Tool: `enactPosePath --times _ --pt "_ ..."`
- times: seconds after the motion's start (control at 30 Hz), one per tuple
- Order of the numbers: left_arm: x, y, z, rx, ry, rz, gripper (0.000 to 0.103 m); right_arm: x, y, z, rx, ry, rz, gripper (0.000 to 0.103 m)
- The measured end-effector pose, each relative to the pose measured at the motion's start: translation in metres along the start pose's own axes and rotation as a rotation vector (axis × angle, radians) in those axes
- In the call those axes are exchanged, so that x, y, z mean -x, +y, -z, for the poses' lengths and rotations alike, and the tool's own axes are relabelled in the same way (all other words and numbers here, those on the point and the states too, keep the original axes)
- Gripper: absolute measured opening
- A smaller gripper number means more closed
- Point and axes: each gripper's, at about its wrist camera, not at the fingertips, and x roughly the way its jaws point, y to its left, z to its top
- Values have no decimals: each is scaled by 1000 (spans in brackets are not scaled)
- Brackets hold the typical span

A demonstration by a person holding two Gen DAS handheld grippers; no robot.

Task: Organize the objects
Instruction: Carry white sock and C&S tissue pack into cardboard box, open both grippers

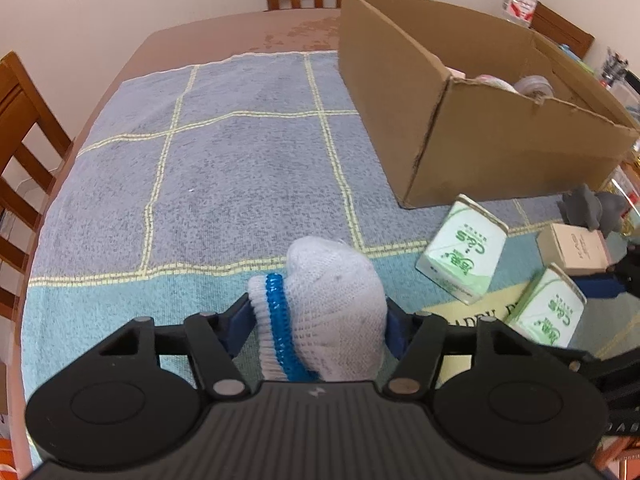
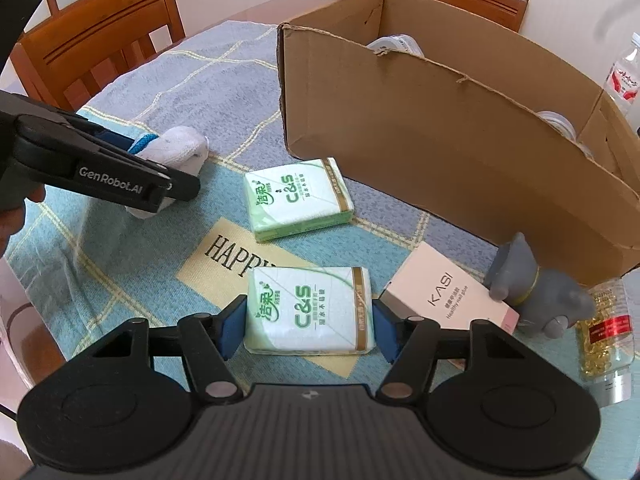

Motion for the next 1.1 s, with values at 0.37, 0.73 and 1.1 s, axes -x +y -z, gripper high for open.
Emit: enactPosePath --times 0.37,0.73,1.1 --pt "42 -8 -22 -139 8 105 63 32 -21 -10 -46 8 -24 69" --pt "93 -44 -59 -262 -27 213 63 84 -48 -19 -113 -16 -13 69" --pt "96 -94 -130 -261 -113 209 63 122 -95 -49 -83 -122 -17 69"
